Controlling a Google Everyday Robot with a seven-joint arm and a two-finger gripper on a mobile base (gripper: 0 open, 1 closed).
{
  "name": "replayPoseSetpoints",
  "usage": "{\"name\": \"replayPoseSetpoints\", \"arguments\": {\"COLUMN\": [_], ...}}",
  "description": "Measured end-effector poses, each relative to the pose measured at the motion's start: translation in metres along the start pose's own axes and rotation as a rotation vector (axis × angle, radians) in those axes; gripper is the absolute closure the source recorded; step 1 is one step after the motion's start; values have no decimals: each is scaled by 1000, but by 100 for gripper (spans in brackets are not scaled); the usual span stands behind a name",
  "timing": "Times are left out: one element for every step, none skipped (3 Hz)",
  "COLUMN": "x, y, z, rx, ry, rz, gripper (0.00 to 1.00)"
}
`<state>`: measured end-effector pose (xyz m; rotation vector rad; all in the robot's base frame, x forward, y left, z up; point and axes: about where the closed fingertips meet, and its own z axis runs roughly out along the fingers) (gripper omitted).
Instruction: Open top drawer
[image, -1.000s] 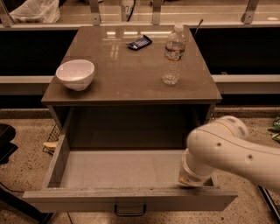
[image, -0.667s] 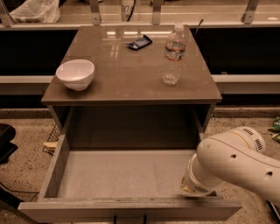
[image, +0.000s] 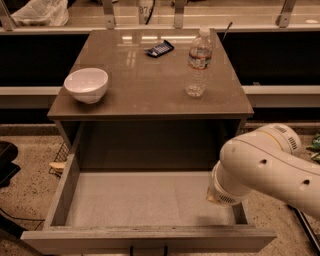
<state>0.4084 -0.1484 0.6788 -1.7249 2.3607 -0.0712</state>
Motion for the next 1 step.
{"name": "replayPoseSetpoints", "arguments": {"x": [-16], "y": [-34], "z": [-71], "rx": [108], "ry": [50], "rz": [-35], "gripper": [100]}}
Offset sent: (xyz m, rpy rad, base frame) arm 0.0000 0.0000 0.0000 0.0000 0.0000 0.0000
